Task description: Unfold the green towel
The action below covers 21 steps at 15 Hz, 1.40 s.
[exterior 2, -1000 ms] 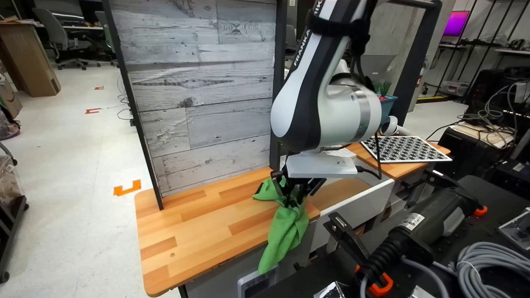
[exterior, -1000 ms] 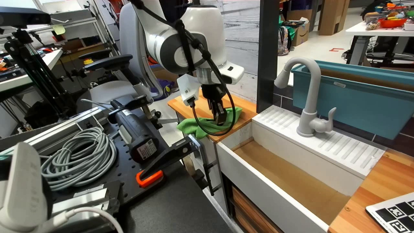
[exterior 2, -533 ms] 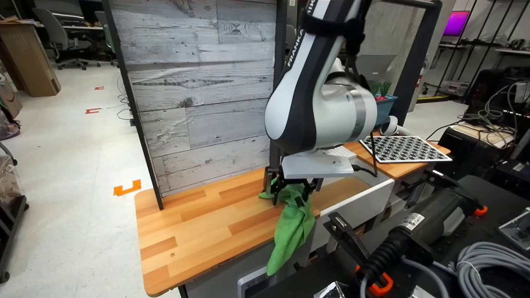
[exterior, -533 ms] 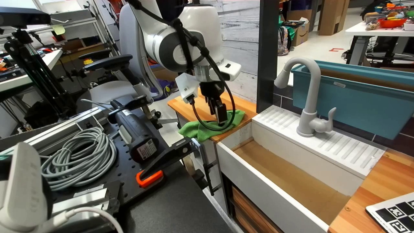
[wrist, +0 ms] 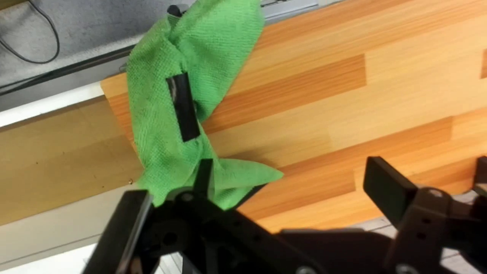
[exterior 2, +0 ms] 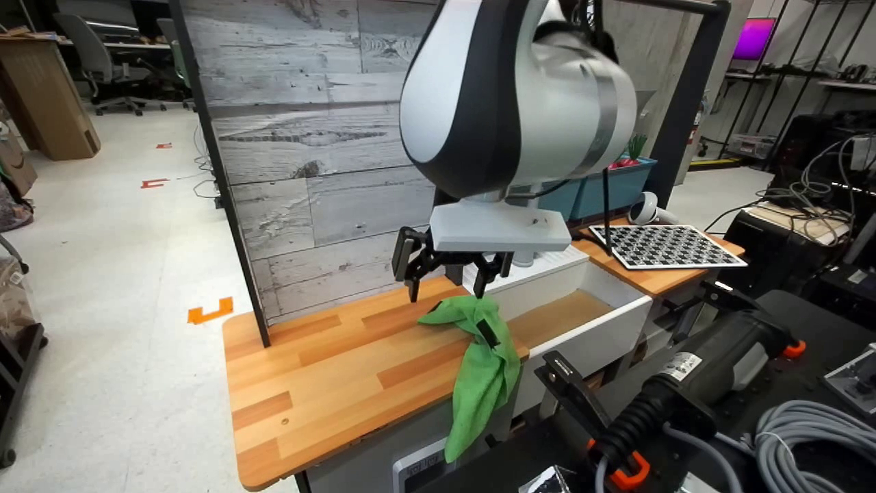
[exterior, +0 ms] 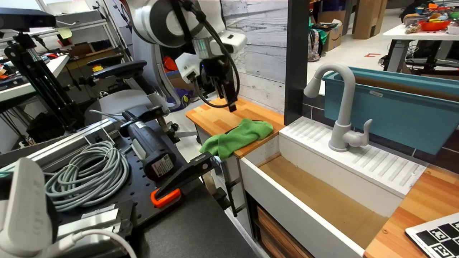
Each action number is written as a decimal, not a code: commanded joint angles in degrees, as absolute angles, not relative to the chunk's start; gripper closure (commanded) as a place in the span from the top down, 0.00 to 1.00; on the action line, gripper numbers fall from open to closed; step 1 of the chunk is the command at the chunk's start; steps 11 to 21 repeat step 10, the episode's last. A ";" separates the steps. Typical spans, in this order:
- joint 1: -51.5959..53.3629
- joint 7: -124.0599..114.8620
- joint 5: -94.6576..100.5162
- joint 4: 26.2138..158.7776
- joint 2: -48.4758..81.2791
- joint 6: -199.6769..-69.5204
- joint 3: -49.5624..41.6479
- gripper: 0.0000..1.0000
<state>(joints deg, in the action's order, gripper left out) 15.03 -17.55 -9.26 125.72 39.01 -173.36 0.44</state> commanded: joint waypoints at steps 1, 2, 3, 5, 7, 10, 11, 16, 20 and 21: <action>18.69 -19.08 -9.35 135.12 29.74 -177.18 -1.16 1.00; 16.74 -18.14 -9.36 130.05 34.42 -175.17 0.16 1.00; 17.07 -18.25 -9.30 131.18 33.05 -175.15 0.24 1.00; 16.93 -18.24 -9.32 130.94 33.29 -175.11 0.25 1.00; 16.78 -18.21 -9.35 130.80 33.90 -175.11 0.21 1.00; 16.78 -18.21 -9.36 130.70 34.18 -175.11 0.20 1.00; 16.78 -18.21 -9.36 130.70 34.18 -175.11 0.20 1.00; 16.78 -18.21 -9.36 130.70 34.18 -175.11 0.20 1.00; 16.78 -18.21 -9.36 130.70 34.18 -175.11 0.20 1.00; 16.78 -18.21 -9.36 130.70 34.18 -175.11 0.20 1.00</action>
